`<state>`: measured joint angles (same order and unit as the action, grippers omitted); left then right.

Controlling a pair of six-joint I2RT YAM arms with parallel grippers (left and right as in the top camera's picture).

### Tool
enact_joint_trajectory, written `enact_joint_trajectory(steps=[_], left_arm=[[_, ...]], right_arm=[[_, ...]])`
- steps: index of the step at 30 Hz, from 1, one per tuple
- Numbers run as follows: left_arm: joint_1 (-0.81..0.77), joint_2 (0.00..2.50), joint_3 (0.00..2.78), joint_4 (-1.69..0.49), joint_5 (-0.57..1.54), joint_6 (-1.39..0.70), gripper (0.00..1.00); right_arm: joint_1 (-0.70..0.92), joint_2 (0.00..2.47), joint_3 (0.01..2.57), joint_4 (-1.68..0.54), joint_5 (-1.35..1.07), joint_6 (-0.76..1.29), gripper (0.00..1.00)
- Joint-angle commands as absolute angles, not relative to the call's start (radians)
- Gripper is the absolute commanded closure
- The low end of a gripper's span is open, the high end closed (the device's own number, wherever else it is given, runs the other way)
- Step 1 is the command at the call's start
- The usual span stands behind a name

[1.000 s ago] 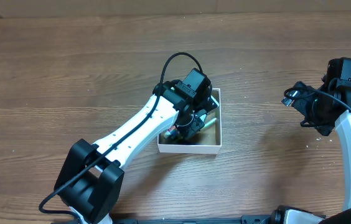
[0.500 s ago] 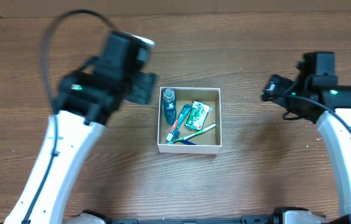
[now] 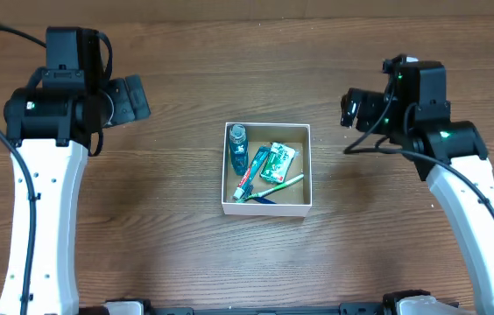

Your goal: Pack container

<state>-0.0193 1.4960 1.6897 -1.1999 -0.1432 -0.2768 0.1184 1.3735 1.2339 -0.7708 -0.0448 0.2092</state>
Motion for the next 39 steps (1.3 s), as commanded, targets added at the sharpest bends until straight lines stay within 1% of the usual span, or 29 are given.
enact_joint_trajectory(steps=[1,3,5,8,11,12,15,18,29,32,34,39], left_arm=[[-0.023,1.312,1.667,-1.209,-0.137,-0.241,0.0],[-0.044,1.203,1.593,-1.176,-0.138,-0.205,0.0],[-0.079,0.999,1.411,-1.085,-0.138,-0.13,0.0],[-0.084,0.701,1.155,-1.02,-0.139,-0.163,0.0],[-0.084,0.502,0.98,-1.027,-0.137,-0.188,0.0],[-0.084,0.471,0.949,-1.027,-0.137,-0.188,0.0],[-0.084,0.427,0.888,-1.069,-0.138,-0.187,0.0],[-0.084,0.43,0.874,-1.195,-0.138,-0.187,0.0],[-0.084,0.43,0.871,-1.193,-0.138,-0.187,0.0],[-0.084,0.43,0.871,-1.193,-0.138,-0.187,0.0],[-0.084,0.43,0.871,-1.193,-0.138,-0.187,0.0],[-0.084,0.43,0.871,-1.193,-0.138,-0.187,0.0]], right_arm=[[0.118,1.185,1.217,-0.803,-0.014,0.239,0.0],[0.118,1.093,1.164,-0.794,0.035,0.275,0.0],[0.118,0.952,1.05,-0.764,0.055,0.297,0.0],[0.118,0.727,0.867,-0.747,0.082,0.316,0.0],[0.118,0.579,0.764,-0.801,0.093,0.319,0.0],[0.118,0.565,0.752,-0.816,0.093,0.319,0.0],[0.118,0.566,0.746,-0.9,0.092,0.319,0.0],[0.118,0.567,0.746,-0.957,0.093,0.319,0.0],[0.118,0.553,0.746,-0.963,0.094,0.317,0.0],[0.118,0.481,0.738,-0.956,0.133,0.302,0.0],[0.118,0.405,0.69,-0.921,0.142,0.291,0.0],[0.118,0.076,0.373,-0.672,0.067,0.291,0.0]])
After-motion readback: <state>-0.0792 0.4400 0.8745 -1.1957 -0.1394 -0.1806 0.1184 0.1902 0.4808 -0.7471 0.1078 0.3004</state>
